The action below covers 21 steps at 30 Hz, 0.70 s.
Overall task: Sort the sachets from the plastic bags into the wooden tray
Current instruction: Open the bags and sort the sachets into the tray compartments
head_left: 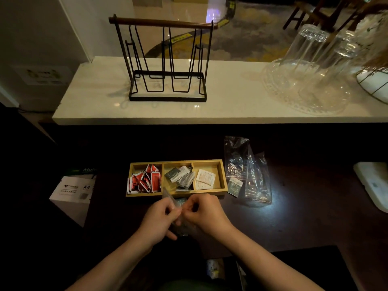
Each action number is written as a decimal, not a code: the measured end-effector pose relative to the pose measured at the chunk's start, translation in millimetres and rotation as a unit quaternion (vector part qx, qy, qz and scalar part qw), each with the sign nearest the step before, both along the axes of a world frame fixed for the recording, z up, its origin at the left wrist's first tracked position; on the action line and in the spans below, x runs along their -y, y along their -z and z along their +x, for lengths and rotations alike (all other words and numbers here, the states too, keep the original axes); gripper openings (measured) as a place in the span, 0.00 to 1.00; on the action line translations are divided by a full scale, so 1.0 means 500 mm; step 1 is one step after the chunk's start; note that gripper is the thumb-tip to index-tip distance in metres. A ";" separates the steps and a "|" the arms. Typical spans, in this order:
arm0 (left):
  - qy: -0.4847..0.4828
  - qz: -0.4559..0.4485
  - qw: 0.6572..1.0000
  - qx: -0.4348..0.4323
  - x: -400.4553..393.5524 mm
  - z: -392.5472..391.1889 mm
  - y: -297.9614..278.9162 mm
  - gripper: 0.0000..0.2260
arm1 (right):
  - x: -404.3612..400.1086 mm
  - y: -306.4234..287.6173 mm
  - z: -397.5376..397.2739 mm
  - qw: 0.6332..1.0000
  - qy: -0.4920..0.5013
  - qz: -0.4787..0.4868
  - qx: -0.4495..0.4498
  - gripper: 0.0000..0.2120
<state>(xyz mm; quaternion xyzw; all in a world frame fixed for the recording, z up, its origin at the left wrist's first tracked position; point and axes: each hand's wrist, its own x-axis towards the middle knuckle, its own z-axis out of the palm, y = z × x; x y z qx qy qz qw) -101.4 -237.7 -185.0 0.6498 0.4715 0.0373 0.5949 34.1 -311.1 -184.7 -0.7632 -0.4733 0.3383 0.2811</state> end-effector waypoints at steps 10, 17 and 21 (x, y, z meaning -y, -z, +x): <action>-0.003 0.192 0.976 -0.106 -0.017 -0.011 -0.012 0.11 | 0.013 -0.013 0.052 0.978 -0.021 0.007 0.209 0.10; 0.028 0.216 0.969 -0.117 -0.010 0.006 -0.003 0.11 | -0.003 -0.012 0.035 0.967 -0.041 0.018 0.251 0.08; -0.006 0.193 0.976 -0.103 -0.009 -0.006 0.007 0.11 | -0.011 -0.022 0.054 0.955 -0.014 0.029 0.294 0.12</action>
